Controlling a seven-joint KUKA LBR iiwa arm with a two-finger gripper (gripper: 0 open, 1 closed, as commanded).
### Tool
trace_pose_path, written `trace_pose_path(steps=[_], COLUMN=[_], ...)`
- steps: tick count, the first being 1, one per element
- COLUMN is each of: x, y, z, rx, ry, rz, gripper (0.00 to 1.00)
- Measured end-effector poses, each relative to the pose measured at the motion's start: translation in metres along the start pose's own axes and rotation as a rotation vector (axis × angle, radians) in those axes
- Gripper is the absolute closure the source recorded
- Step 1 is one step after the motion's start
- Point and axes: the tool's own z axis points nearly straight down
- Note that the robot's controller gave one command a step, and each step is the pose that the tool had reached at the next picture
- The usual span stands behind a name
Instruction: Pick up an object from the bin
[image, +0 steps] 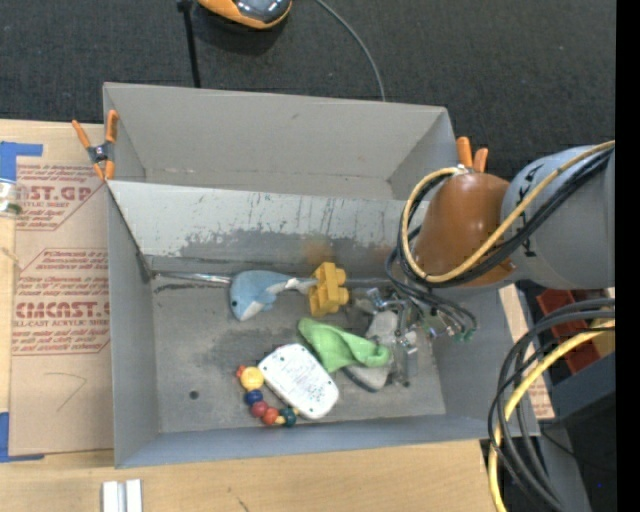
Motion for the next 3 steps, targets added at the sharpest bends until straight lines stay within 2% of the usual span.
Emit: trace_pose_path(steps=[1,2,3], x=[-0.014,-0.014,-0.020], y=[0.038,0.037,0.043], z=[0.002,0.002,-0.018], rx=[0.001,0.002,0.001], ry=[-0.002,-0.002,-0.001], rz=[0.010,0.011,0.000], gripper=[1.00,1.00,1.00])
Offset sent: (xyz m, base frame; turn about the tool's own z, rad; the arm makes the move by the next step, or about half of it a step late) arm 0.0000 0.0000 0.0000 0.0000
